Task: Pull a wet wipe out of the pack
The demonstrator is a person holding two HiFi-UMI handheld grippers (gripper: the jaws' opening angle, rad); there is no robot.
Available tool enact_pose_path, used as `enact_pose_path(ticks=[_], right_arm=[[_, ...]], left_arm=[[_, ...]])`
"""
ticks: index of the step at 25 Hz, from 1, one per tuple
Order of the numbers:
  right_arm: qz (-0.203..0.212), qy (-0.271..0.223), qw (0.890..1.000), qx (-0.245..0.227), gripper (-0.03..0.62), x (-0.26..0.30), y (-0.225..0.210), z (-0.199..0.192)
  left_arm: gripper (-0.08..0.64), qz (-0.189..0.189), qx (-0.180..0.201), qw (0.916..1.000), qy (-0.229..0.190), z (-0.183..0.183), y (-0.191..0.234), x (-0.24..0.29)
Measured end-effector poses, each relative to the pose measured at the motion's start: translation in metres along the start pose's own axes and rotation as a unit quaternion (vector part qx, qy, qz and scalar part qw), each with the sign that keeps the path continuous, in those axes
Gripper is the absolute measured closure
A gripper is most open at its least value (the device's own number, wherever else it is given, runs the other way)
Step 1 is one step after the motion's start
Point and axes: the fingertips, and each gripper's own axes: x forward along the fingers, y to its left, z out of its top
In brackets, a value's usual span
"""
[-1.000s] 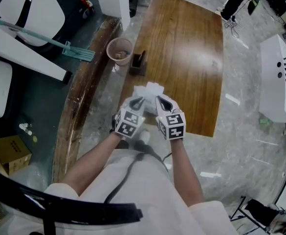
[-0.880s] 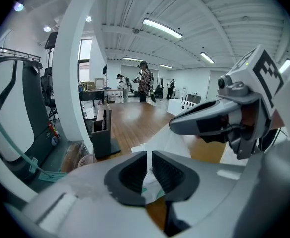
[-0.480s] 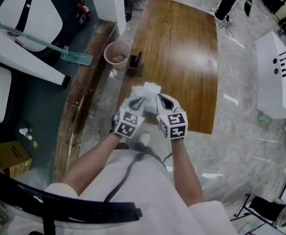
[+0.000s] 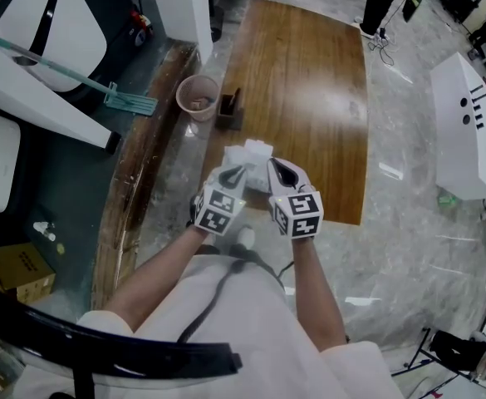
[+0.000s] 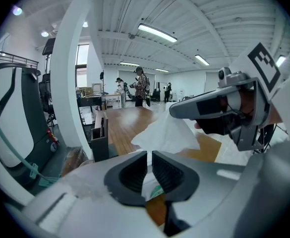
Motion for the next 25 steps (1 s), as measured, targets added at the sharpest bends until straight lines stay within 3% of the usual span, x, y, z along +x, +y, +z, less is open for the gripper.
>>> enact_pose_path(ticks=[11,19,25], right_arm=[[-0.009,-0.053,0.998,0.012,0.583,-0.032,0.003,0.033],[-0.03,-0.118,0.992,0.04,0.583,-0.074,0.004,0.062],[-0.047,-0.167,0.984,0.042,0.583,-0.111,0.003,0.084]], left_arm=[[0.52,-0.002,0.005,0.9996,-0.028,0.017,-0.001,-0.018],[0.534,-0.011,-0.017,0.9959,-0.089,0.066,0.002,-0.062],[0.555,-0.01,-0.03,0.9883,-0.149,0.104,0.016,-0.108]])
